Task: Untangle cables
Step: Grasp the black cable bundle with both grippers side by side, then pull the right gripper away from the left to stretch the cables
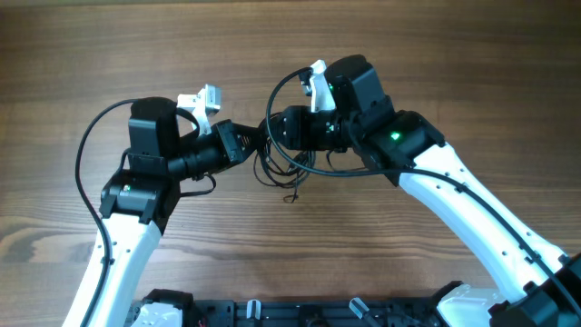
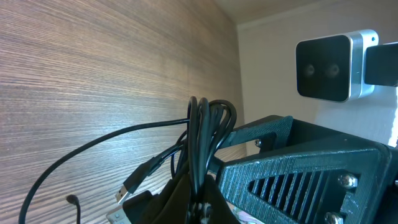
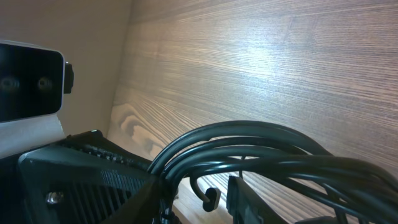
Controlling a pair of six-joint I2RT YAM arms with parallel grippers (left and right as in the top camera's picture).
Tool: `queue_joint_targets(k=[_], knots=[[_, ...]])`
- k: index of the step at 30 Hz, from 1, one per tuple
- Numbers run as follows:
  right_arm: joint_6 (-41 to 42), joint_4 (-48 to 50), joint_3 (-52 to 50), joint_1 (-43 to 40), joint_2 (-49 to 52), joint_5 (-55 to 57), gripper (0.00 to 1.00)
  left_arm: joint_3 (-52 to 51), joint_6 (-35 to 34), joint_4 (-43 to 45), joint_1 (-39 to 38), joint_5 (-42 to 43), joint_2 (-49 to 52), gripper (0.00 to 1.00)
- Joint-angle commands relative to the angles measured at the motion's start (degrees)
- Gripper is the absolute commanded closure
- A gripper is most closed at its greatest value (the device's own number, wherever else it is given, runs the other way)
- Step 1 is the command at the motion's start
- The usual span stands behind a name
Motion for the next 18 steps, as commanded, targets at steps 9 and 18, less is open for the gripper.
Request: queue_joint_targets(k=[9,18], knots=[[3.08,-1.81,0.11,-0.07,2.67,3.19,0.69,0.94,-0.52,1.55,-0.37,4.48,-1.01,0.96],[3.50,-0.66,0.13,-2.19,2.71,0.74,0.70,0.94,-3.72,2.95,-0.39,-0.59,-1.01,0.96]])
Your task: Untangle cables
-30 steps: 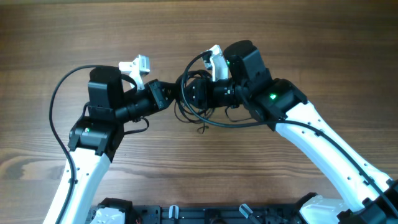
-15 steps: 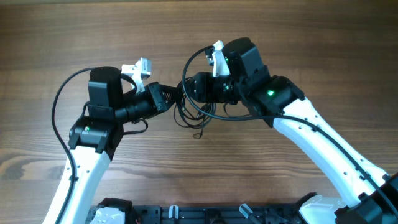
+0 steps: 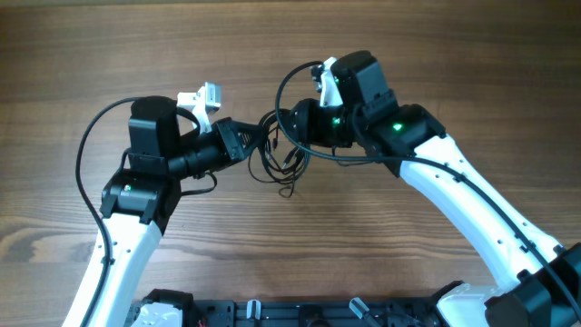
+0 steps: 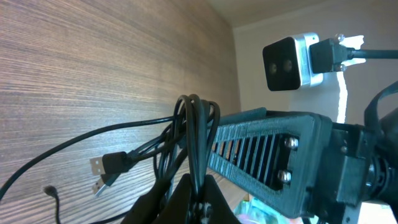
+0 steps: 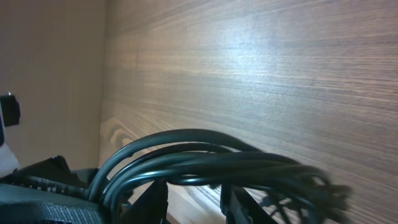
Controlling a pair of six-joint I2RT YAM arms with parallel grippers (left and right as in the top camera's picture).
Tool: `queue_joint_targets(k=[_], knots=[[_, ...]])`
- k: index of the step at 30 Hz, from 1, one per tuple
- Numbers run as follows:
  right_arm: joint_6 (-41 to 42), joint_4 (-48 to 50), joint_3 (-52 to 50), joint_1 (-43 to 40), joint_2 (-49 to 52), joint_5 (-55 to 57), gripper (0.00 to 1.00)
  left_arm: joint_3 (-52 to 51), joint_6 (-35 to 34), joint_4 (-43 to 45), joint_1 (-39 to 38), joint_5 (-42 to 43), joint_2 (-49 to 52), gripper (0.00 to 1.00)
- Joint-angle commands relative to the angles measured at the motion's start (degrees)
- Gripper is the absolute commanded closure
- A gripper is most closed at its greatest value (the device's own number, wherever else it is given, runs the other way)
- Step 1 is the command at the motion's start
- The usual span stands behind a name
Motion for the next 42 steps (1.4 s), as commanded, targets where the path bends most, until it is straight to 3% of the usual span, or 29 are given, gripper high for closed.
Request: queue_joint_targets(k=[1,10,14,17,22,25,27,30,31,32,33,36,39,42], knots=[[0.59,2.12,0.07,1.49,1.33,-0.70,0.69,0.94,-3.08,1.51,-0.22,-0.11,-1.16,0.96],[3.78,10.12,0.04,3.98,7.34,1.31,0.71,0.94,-5.11,1.53,-0.20,-0.07,-1.16,0.96],[3.98,11.82,0.07,3.19,7.15,3.63,0.96,0.94,-6.54,2.23,0.44,-0.15,-1.16,0.96],[2.25,10.62,0.07,1.36,4.22,2.23,0.96,0.92,-5.79,1.05,3.13,-2.95,-1.14,0.96],[0.61,7.89,0.07,-3.21,-6.45,-4.33,0.96,0.92,4.22,-2.36,5.31,-5.44,-1.03,0.96],[0.85,4.20,0.07,-6.40,-12.70,-2.80,0.96,0.92,9.38,-5.97,5.44,-6.69,-1.03,0.96],[3.85,-3.48,0.07,-10.40,-15.04,7.91,0.96,0.92,16.79,-6.88,5.44,-0.55,-1.03,0.96],[3.34,-6.08,0.04,-12.37,-13.35,12.57,0.96,0.92,23.26,-6.91,5.44,8.50,-1.03,0.96],[1.75,-6.03,0.04,-12.52,-11.39,12.57,0.94,0.92,26.12,-6.88,5.44,12.87,-1.03,0.96],[0.66,-6.19,0.04,-12.52,-9.88,11.89,0.82,0.92,26.99,-6.88,5.40,14.71,-1.03,0.96],[-1.44,-5.99,0.07,-12.55,-8.44,9.55,0.64,0.92,26.97,-6.91,5.40,14.80,-1.03,0.96],[-7.52,-3.78,0.28,-12.52,-8.07,-2.45,0.39,0.92,26.18,-6.82,5.42,14.21,-1.03,0.96],[-5.92,-4.31,0.66,-12.35,-8.28,-7.61,0.36,0.92,18.05,-5.73,5.42,7.91,-1.03,0.96],[-0.46,-5.03,0.61,-10.95,-7.82,-7.58,0.37,0.92,12.28,-2.25,5.42,7.19,-1.03,0.96]])
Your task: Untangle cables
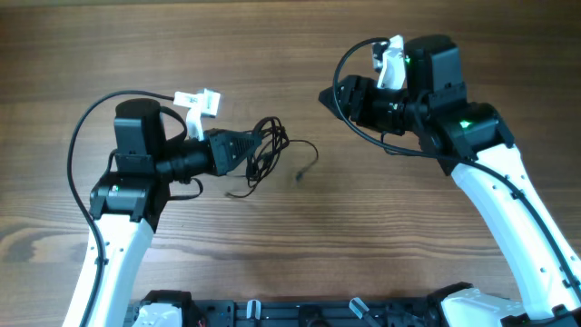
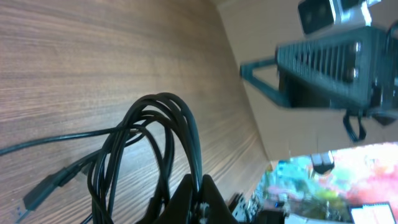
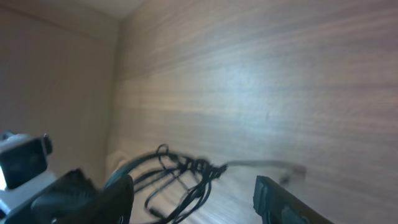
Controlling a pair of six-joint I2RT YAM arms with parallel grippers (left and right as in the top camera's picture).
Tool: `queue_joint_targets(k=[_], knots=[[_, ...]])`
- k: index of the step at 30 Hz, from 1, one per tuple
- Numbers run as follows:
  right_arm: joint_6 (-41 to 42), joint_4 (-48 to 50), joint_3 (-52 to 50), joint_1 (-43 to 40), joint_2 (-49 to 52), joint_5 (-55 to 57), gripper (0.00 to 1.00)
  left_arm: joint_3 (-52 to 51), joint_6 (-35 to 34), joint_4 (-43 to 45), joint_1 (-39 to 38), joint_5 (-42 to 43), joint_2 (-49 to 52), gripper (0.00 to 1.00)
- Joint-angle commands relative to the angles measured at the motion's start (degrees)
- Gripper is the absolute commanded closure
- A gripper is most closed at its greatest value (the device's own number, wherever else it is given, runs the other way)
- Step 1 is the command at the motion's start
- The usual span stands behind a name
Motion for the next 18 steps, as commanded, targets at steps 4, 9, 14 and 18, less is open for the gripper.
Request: queue_joint_targets(k=[4,9,14,18], knots=[[6.40,-0.42,0.50,4.96,2.54,-3.56,0.43,0.81,-16.48,6.27,0.20,-6.62,-0.83,0.96],[7.85,4.48,0.50,10.32,9.14,-5.97,0.49,0.81,-22.67,8.52,0.22,-8.24,-0.83,0.96],[10.56,12.59,0.50,13.33,11.98,-6.47,0.49,0.81,-25.57,8.68,0.20,-9.46,-0.83,0.96],[12.92,15.96,0.50,14.34,14.14,-6.10,0.50,0.81,-26.84,8.72,0.20,-9.44,-0.83,0.96]])
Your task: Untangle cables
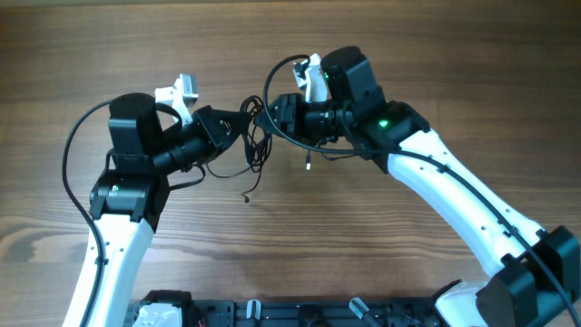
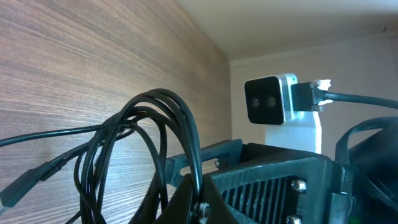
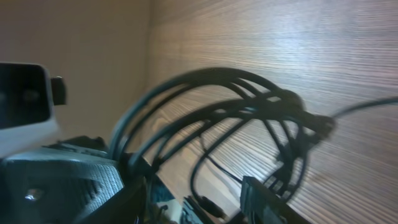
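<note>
A tangle of black cables (image 1: 257,145) hangs between my two grippers over the wooden table. My left gripper (image 1: 238,127) is shut on the loops, which arch up from its closed fingertips (image 2: 199,186) in the left wrist view. Directly opposite, close to the bundle, is my right gripper (image 1: 274,113). In the right wrist view it (image 3: 193,193) stands open, with the cable loops (image 3: 217,106) in front of and between its fingers. A thin loose end (image 1: 246,194) trails onto the table, and a second end (image 1: 309,163) hangs under the right gripper.
The wooden table (image 1: 436,54) stretches all around. A black rail (image 1: 300,313) runs along its front edge. Each arm's own black lead loops beside it, the left one (image 1: 74,154) out to the left.
My open right gripper was far off at the upper right; now it is back against the bundle. The left gripper, still shut on the loops, sits higher and slightly right.
Both grippers first met at the tangle mid-table, the right one's fingers about the loops. Then the right one had shifted slightly right. Later it stood open and far away, with one cable end stretched toward it on the table. Now it faces the bundle again.
</note>
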Controlling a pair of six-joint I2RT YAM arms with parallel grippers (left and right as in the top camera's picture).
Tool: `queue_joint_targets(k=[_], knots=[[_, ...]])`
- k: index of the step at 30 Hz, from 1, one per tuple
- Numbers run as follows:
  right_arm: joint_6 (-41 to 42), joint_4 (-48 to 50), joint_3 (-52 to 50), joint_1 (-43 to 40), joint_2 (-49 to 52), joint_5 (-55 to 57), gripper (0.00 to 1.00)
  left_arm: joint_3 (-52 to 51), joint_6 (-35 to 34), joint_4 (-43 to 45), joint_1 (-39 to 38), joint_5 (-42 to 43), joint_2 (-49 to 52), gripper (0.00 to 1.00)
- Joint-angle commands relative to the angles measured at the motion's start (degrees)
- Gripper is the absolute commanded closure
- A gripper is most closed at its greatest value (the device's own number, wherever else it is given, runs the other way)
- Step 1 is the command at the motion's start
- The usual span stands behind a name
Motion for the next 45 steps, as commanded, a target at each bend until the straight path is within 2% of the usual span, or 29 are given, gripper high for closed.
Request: queue_joint_targets(k=[1,5,8,10,11,12,13,16,19,24,28,32,33,34,35,36,39,40,43,45], knots=[[3.58,1.77,0.50,0.74,3.93,-0.59,0.50,0.81,-2.23,0.57,0.20,-0.28,-0.83,0.96],[5.18,5.57,0.50,1.75,7.45,-1.01,0.56,0.81,-3.41,0.59,0.20,-0.24,-0.83,0.96],[5.55,10.03,0.50,2.05,8.63,-0.98,0.57,0.81,-3.67,0.57,0.20,-0.28,-0.83,0.96],[5.42,10.93,0.50,2.05,8.66,-1.01,0.63,0.81,-3.67,0.57,0.20,-0.31,-0.83,0.96],[4.79,10.78,0.50,2.05,8.66,-1.01,0.71,0.81,-3.67,0.57,0.20,-0.31,-0.83,0.96],[4.37,9.92,0.50,2.01,8.66,-0.94,0.87,0.81,-3.63,0.57,0.22,-0.35,-0.83,0.96],[3.23,7.98,0.50,1.99,8.66,-0.55,0.96,0.81,-3.58,0.57,0.22,-0.85,-0.83,0.96],[0.15,2.84,0.50,1.57,7.39,0.07,0.96,0.81,0.59,0.09,0.72,-3.13,-0.83,0.96],[-3.52,-2.14,0.50,-1.14,0.61,-0.31,0.96,0.81,12.07,-4.44,1.77,-3.58,-0.66,0.96],[-3.30,-7.85,0.52,-8.07,-10.95,3.93,0.96,0.81,22.10,-10.99,2.58,-2.38,1.18,0.96],[-2.19,-13.53,0.50,-14.19,-13.16,15.43,0.96,0.81,31.12,-11.39,2.58,10.67,1.86,0.96],[-2.51,-13.46,0.50,-14.67,-7.23,21.35,0.95,0.81,37.22,-11.47,2.45,26.16,1.86,0.96],[-2.60,-13.62,0.50,-14.69,-5.68,22.08,0.93,0.81,37.35,-11.45,2.45,27.80,1.86,0.96],[-2.97,-13.68,0.50,-14.73,-4.09,21.97,0.86,0.81,37.33,-11.41,2.45,28.72,1.86,0.96],[-4.83,-13.66,0.50,-14.80,-2.78,20.41,0.60,0.81,37.29,-11.41,2.47,28.72,1.86,0.96],[-6.47,-13.57,0.50,-14.84,-2.54,17.86,0.47,0.81,36.89,-11.28,2.47,28.72,1.86,0.96],[-11.15,-13.40,1.16,-14.84,-3.82,9.51,0.37,0.81,36.17,-10.95,2.47,28.48,1.86,0.96],[-13.38,-13.35,1.16,-14.58,-5.33,4.76,0.25,0.81,32.50,-9.90,2.47,26.56,1.86,0.96],[-14.60,-13.49,1.16,-12.94,-6.78,-0.63,0.24,0.81,22.38,-5.60,2.47,21.75,1.86,0.96],[-12.61,-14.23,1.07,-11.13,-6.62,-0.98,0.27,0.81,12.87,-1.31,2.47,16.79,1.86,0.96]])
